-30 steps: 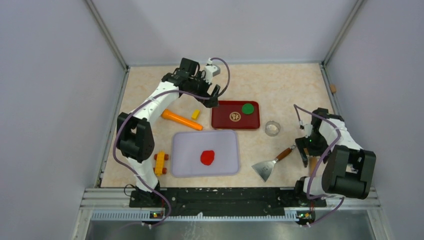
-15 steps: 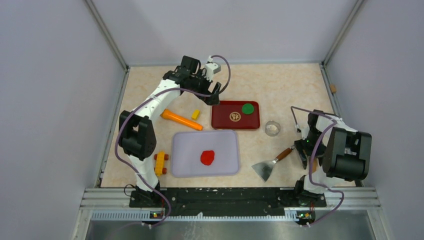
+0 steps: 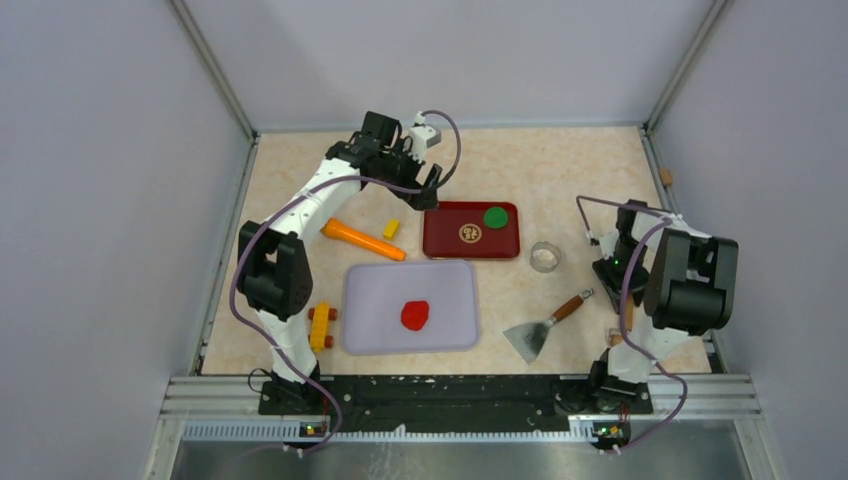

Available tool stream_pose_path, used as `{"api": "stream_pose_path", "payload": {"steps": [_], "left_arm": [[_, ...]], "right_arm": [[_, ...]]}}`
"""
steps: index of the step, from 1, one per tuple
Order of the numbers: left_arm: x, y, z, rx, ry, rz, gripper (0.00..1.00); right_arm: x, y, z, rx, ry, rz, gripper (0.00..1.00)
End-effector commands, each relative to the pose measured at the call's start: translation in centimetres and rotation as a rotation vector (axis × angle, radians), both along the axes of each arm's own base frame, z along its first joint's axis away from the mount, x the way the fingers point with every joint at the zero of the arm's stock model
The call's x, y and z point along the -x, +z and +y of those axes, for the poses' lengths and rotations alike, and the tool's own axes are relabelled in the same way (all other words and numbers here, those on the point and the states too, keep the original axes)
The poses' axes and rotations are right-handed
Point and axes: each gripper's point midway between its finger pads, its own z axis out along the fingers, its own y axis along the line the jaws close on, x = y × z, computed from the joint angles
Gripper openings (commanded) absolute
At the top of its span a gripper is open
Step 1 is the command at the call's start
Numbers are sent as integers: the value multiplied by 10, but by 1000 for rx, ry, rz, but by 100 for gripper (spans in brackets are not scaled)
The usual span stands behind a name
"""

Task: Roll out the dumpling wrappers from the dough

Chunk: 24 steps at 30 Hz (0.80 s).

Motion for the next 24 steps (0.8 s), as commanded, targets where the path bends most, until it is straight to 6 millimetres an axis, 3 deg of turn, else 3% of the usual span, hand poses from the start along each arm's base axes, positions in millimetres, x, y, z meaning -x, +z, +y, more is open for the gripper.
{"api": "stream_pose_path", "payload": {"steps": [1, 8, 15, 20, 24], "left_arm": [[-10, 20, -3, 24, 3, -55, 99], [-8, 22, 0, 14, 10, -57, 99], [-8, 23, -1, 18, 12, -52, 99], [-7, 22, -4, 21, 8, -45, 99], [-5, 23, -6, 19, 4, -47, 99]], "right_arm": [[-95, -14, -11, -17, 17, -287, 50], [-140, -2, -6, -48, 56, -470, 65], [-126, -7, -3, -15, 12, -582, 73], [-107, -22, 1, -53, -64, -514, 64], [-107, -25, 9, -111, -115, -505, 55]]}}
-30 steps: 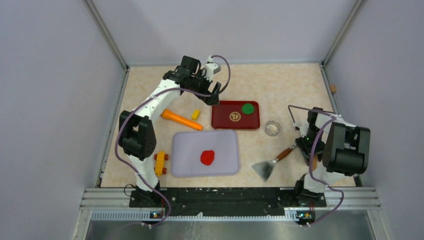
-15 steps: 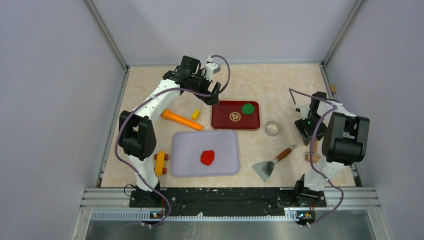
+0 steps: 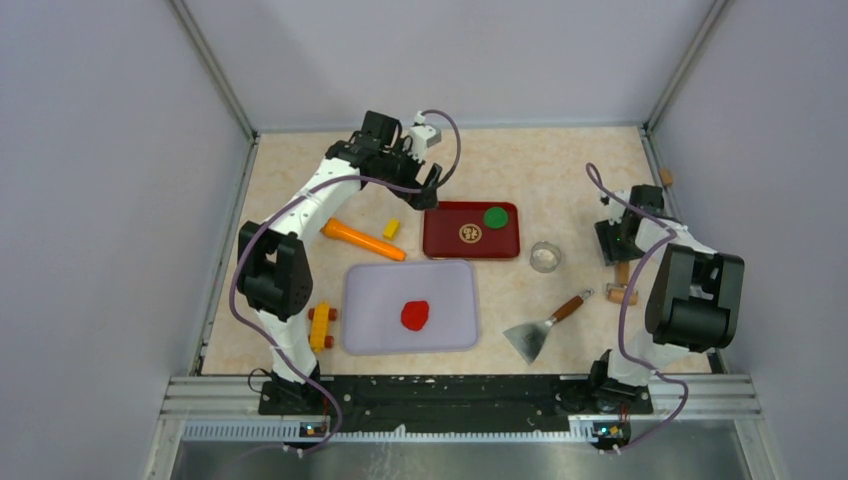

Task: Roll out the dumpling wrappers from the dough

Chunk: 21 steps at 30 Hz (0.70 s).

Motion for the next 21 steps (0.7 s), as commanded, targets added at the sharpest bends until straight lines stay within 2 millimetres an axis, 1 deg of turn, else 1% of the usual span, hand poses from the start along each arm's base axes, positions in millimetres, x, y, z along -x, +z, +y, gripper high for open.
{"api": "stream_pose_path", "payload": {"steps": [1, 4, 6, 8, 10, 12, 15, 17, 19, 20, 21], "left_arm": [[-4, 21, -7, 26, -3, -43, 99], [-3, 22, -7, 23, -7, -42, 99], [-3, 23, -6, 20, -8, -49, 99], [-5, 25, -5, 16, -5, -62, 99], [-7, 27, -5, 18, -4, -79, 99], [-8, 30, -7, 23, -6, -91, 99], [-7, 34, -11, 41, -22, -106, 98], [-9, 39, -15, 60, -35, -126, 97], [-9, 45, -20, 81, -63, -159, 96], [-9, 49, -23, 96, -85, -189, 96], [-8, 54, -27, 109, -121, -230, 95]], "right_arm": [[13, -34, 16, -126, -59, 67, 55], [9, -34, 9, -108, -125, 61, 57], [16, -38, 2, -79, -194, 83, 59], [25, -39, -3, -71, -274, 101, 64], [34, -38, 0, -98, -334, 117, 67], [42, -39, 7, -134, -353, 140, 66], [40, -37, 8, -151, -358, 115, 51], [36, -38, 9, -158, -345, 105, 34], [29, -36, 9, -169, -319, 95, 15], [25, -33, 8, -167, -312, 88, 3], [21, -27, 12, -195, -299, 83, 0]]}}
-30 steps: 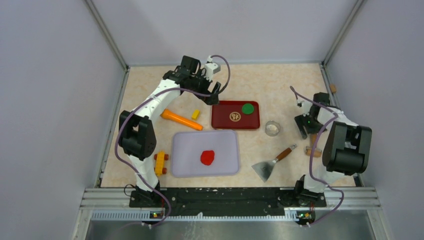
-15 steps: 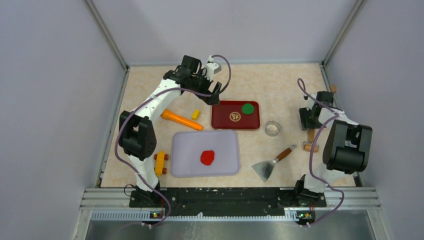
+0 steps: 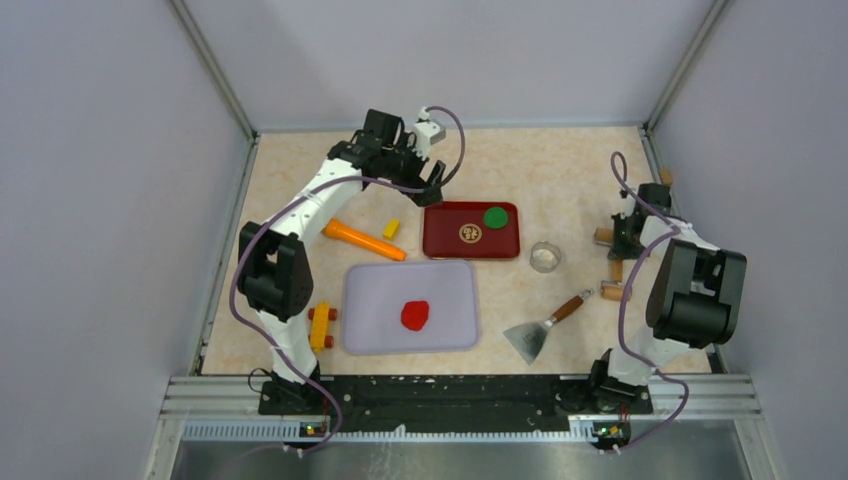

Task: Roll out the dumpling wrappers from the dough

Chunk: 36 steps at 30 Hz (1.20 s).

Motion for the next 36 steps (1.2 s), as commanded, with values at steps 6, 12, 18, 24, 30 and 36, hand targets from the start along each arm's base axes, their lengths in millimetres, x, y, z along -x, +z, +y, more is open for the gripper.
{"api": "stream_pose_path", "payload": {"steps": [6, 12, 18, 24, 30, 36], "left_arm": [[6, 75, -46, 40, -367, -583, 95], [15, 118, -78, 51, -543, -935, 97], [22, 131, -100, 41, -704, -1166, 90], [32, 119, -112, 16, -893, -1349, 87], [32, 99, -117, -14, -967, -1383, 87], [27, 72, -121, -84, -1043, -1332, 83]], "right_arm": [[-13, 64, 33, -202, 53, -38, 0], [-49, 151, 80, -421, 177, -188, 0], [-76, 190, 156, -593, 336, -193, 0], [-68, 198, 252, -744, 571, -101, 0], [-64, 199, 301, -827, 699, -43, 0], [-58, 203, 318, -815, 762, -36, 0]]}}
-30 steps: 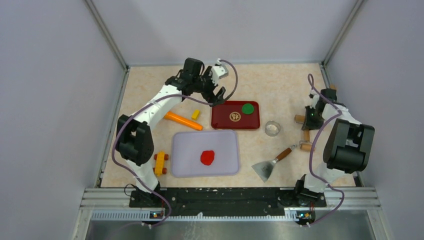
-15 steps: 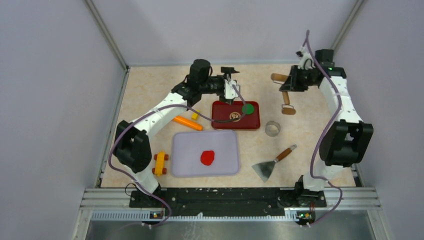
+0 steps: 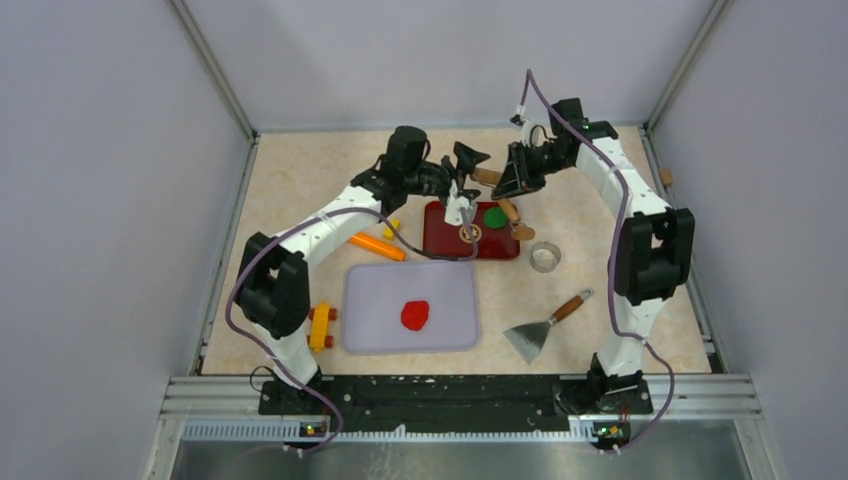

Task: Roll out the dumpling wrappers from the dough

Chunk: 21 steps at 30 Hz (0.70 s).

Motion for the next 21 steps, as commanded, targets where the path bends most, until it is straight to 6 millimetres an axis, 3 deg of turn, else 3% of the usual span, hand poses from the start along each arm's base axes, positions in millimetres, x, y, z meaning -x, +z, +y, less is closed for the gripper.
{"api": "stream_pose_path", "payload": {"steps": [1, 7, 18, 19, 21], "left_arm": [[2, -17, -10, -81, -62, -37, 82], [-8, -35, -10, -153, -34, -65, 71], [-25, -40, -13, -191, -23, -169, 42], [-26, -40, -14, -192, -23, -174, 37], [-28, -41, -14, -195, -19, -186, 13]], "right_arm": [[-2, 40, 16, -73, 55, -98, 0], [-1, 39, 16, -69, 50, -99, 0], [6, 35, 21, -60, 92, -95, 0], [6, 34, 21, -59, 92, -92, 0], [5, 34, 21, -59, 92, -92, 0]]}}
